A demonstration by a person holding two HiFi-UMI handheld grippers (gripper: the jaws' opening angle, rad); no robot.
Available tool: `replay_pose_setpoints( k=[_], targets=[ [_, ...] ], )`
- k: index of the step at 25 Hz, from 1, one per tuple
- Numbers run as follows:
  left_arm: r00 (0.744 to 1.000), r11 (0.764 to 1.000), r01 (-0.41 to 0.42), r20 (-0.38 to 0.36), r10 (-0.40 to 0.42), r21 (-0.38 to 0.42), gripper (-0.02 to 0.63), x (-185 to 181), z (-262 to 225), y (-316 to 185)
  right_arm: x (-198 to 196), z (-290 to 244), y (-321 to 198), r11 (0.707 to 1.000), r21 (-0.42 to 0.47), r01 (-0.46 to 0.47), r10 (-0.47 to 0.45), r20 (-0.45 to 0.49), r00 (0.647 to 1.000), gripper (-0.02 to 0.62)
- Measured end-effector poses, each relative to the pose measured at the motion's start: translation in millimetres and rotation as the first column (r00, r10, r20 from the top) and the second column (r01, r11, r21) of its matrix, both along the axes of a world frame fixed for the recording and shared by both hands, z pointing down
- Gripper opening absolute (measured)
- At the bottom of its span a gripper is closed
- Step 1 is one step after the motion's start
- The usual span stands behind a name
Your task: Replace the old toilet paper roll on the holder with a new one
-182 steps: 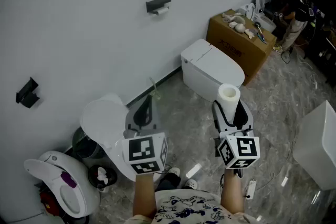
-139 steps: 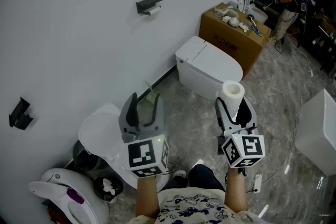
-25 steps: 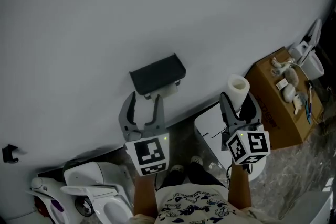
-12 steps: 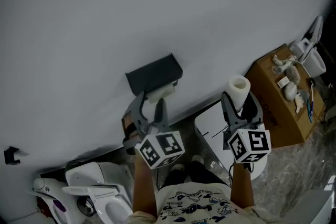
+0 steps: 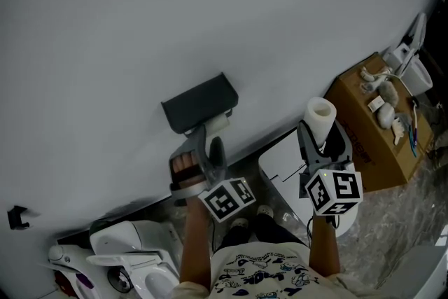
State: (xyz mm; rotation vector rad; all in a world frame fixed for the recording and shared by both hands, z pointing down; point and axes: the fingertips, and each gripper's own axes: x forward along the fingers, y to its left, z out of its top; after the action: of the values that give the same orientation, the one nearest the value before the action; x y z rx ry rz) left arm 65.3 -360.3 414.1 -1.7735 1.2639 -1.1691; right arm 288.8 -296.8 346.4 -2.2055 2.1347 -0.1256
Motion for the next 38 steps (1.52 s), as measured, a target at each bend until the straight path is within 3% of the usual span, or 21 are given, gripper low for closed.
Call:
replay_pose_setpoints(
  k=[7, 18, 28, 38],
  targets=[
    [0.996, 0.999, -0.012, 0.084, 0.016, -0.052, 0.238, 3.8, 28.7, -10.6, 3.4, 3.4, -2.5, 1.000, -0.006, -0.013, 0.013, 0.005, 1.000, 0.311],
    [0.967, 0.994, 0.033, 0.255, -0.006, -0.103, 0.236, 2.6, 55.6, -31.8, 14.1, 5.5, -0.2, 0.999, -0.012, -0.032, 0.032, 0.011, 0.999, 0.311],
    [0.972, 0.999, 0.043, 0.234, -0.038, -0.016, 0.190, 5.5, 43.4, -38.7, 22.8, 8.4, 2.2, 0.999, -0.011, -0.049, 0.049, 0.022, 0.999, 0.311],
    [0.968, 0.999, -0.053, 0.244, 0.052, -0.001, 0.189, 64.4, 42.9, -47.2, 55.1, 12.3, 7.7, 0.997, -0.020, -0.081, 0.082, 0.026, 0.996, 0.311]
  ],
)
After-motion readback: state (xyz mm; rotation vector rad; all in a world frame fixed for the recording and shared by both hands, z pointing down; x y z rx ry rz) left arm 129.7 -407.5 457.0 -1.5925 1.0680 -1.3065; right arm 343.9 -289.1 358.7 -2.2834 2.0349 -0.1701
